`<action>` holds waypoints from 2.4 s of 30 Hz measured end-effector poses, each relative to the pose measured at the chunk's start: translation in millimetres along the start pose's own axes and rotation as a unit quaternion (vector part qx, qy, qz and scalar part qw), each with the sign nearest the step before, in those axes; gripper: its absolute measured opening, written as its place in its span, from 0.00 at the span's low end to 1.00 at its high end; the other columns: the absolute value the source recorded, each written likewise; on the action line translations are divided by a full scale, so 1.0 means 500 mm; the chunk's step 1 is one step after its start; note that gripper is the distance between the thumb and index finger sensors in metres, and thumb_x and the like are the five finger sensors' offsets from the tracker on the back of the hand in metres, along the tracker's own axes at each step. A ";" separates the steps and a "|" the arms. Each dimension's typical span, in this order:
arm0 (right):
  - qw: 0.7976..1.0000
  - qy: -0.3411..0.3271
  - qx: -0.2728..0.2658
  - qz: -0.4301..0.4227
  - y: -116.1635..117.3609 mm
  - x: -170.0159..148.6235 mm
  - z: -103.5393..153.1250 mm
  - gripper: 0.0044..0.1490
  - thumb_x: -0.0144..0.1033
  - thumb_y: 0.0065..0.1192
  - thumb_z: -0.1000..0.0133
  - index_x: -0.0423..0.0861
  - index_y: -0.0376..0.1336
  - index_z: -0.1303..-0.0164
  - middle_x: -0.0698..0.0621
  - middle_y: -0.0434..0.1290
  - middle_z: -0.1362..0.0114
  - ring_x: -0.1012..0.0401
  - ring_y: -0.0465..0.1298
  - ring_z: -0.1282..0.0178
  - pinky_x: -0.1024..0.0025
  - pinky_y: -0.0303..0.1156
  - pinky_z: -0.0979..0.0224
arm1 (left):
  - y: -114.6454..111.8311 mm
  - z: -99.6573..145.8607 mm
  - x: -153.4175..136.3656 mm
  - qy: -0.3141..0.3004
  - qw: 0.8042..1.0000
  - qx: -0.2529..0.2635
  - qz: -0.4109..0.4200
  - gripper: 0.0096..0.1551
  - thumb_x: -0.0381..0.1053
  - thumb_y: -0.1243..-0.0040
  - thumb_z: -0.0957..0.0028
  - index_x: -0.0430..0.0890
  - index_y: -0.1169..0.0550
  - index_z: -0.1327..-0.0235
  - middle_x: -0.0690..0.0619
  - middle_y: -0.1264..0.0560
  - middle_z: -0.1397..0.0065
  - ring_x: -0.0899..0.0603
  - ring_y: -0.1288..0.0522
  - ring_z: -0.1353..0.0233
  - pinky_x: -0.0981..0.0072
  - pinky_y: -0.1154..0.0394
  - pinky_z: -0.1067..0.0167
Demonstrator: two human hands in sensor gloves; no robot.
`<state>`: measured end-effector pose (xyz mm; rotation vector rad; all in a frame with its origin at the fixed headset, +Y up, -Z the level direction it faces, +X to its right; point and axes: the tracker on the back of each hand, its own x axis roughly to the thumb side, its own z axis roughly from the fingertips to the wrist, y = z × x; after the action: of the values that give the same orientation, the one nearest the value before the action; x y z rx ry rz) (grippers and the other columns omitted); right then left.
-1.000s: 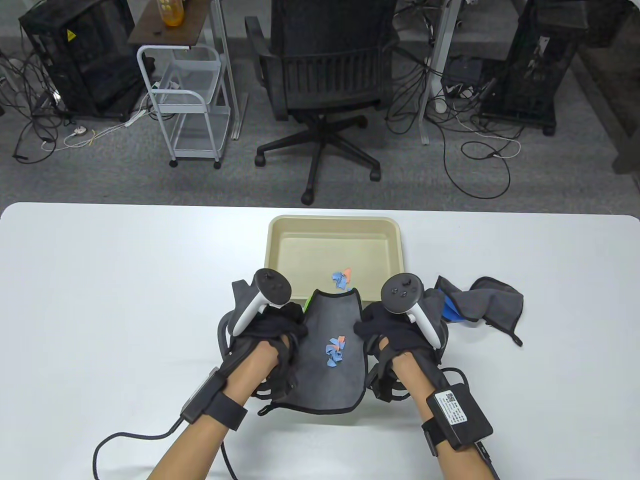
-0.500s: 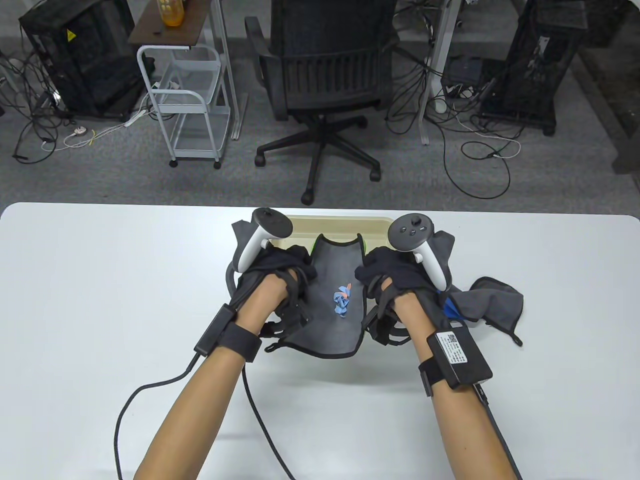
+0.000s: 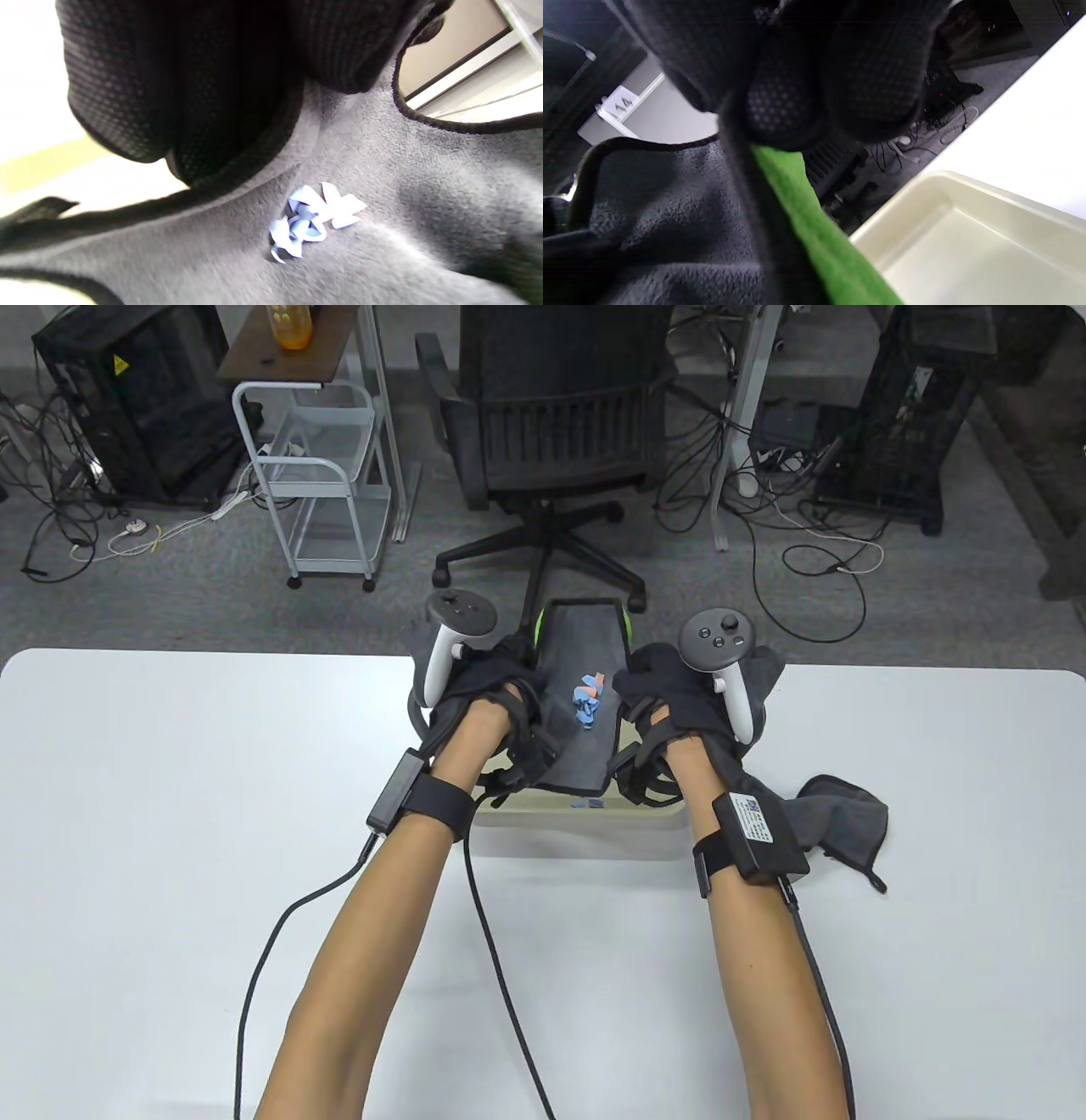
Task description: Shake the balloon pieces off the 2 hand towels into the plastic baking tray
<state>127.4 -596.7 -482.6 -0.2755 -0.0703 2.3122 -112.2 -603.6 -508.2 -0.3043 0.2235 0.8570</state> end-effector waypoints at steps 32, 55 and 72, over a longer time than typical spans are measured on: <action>0.961 -0.159 -0.227 -0.026 -0.023 0.004 0.048 0.23 0.44 0.79 0.60 0.63 0.69 0.57 0.60 0.74 0.32 0.76 0.86 0.46 0.81 0.88 0.41 | 0.013 0.009 -0.005 -0.190 0.963 0.144 0.125 0.21 0.46 0.34 0.61 0.66 0.28 0.58 0.65 0.20 0.44 0.47 0.14 0.36 0.57 0.15 0.42; 0.991 -0.084 -0.104 -0.014 0.090 -0.141 0.053 0.30 0.47 0.73 0.57 0.58 0.65 0.44 0.53 0.66 0.24 0.65 0.80 0.35 0.68 0.81 0.33 | -0.051 -0.007 -0.058 -0.180 0.973 0.112 0.089 0.21 0.46 0.34 0.61 0.65 0.28 0.57 0.63 0.20 0.45 0.46 0.14 0.36 0.56 0.15 0.43; 0.994 -0.079 0.065 0.031 0.061 -0.341 0.249 0.53 0.53 0.68 0.55 0.49 0.47 0.24 0.43 0.45 0.13 0.42 0.54 0.17 0.43 0.62 0.24 | 0.007 0.068 0.023 -0.211 0.970 0.107 0.047 0.21 0.46 0.34 0.61 0.65 0.27 0.56 0.63 0.20 0.43 0.44 0.16 0.34 0.53 0.17 0.41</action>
<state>191.5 -736.9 -335.2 -0.0287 0.0093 2.3848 -105.3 -581.3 -480.6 0.0947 -0.0686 0.9616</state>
